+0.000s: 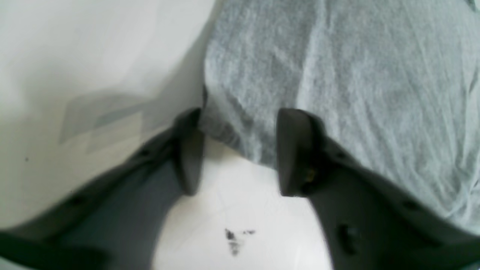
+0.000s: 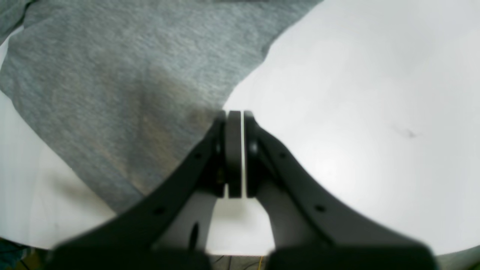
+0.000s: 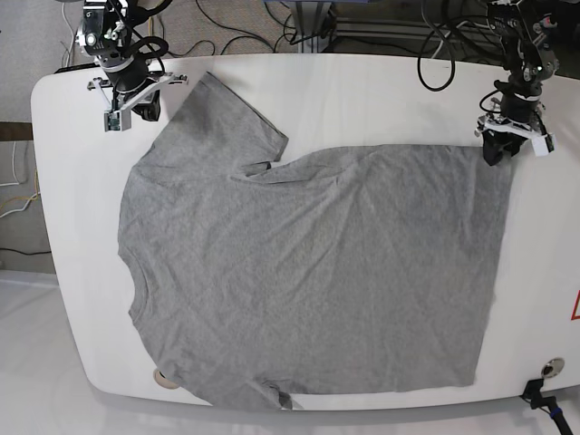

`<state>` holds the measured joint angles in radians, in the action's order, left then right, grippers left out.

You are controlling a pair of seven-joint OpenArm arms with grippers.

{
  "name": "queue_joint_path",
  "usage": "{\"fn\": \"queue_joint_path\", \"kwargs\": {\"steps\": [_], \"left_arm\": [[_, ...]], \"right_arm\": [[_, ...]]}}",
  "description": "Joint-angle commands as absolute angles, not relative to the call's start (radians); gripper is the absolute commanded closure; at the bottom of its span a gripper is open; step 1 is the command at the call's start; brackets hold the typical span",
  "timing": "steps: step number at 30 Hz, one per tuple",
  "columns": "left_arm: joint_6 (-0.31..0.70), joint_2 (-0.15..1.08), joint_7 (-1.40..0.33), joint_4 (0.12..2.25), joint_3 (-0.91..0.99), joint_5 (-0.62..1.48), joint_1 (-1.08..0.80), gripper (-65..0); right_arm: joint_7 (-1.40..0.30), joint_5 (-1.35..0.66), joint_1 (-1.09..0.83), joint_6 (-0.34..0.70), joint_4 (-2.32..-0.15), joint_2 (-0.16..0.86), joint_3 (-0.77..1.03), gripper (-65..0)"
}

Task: Fold the T-shirt properly
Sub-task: 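Lower the left gripper onto the shirt's shoulder corner and close, then lower the right gripper onto the sleeve edge and close on it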

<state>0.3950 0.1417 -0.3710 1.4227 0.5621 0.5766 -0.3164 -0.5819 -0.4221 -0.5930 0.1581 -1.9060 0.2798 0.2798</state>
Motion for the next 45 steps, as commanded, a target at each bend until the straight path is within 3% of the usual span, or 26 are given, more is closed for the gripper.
{"fn": "queue_joint_path", "kwargs": {"steps": [1, 2, 6, 19, 26, 45], "left_arm": [[0.437, 0.152, -0.37, 1.441, 0.57, 0.588, -0.317, -7.2], [0.453, 0.152, -0.377, 1.44, 0.569, 0.589, -0.32, 0.0], [0.508, 0.155, -0.389, 1.449, 0.571, 0.592, -0.317, 0.0], [0.509, 0.162, -0.409, 1.468, 0.576, 0.593, -0.303, -2.6], [0.53, 0.156, -0.401, 1.472, 0.572, 0.586, -0.31, 0.0], [0.539, 0.134, -0.397, 1.587, 0.575, 0.576, -0.383, 0.0]], "right_arm": [[-0.558, -0.419, -0.592, 0.165, -1.925, 0.291, 0.286, 0.0], [-0.56, -0.416, -0.591, 0.165, -1.928, 0.29, 0.285, 0.0], [-0.552, -0.415, -0.591, 0.165, -1.924, 0.292, 0.285, 0.0], [-0.547, -0.406, -0.591, 0.166, -1.923, 0.291, 0.285, 0.0], [-0.545, -0.404, -0.594, 0.168, -1.932, 0.29, 0.293, 0.0], [-0.473, -0.403, -0.817, 0.181, -2.042, 0.288, 0.346, 0.0]]}}
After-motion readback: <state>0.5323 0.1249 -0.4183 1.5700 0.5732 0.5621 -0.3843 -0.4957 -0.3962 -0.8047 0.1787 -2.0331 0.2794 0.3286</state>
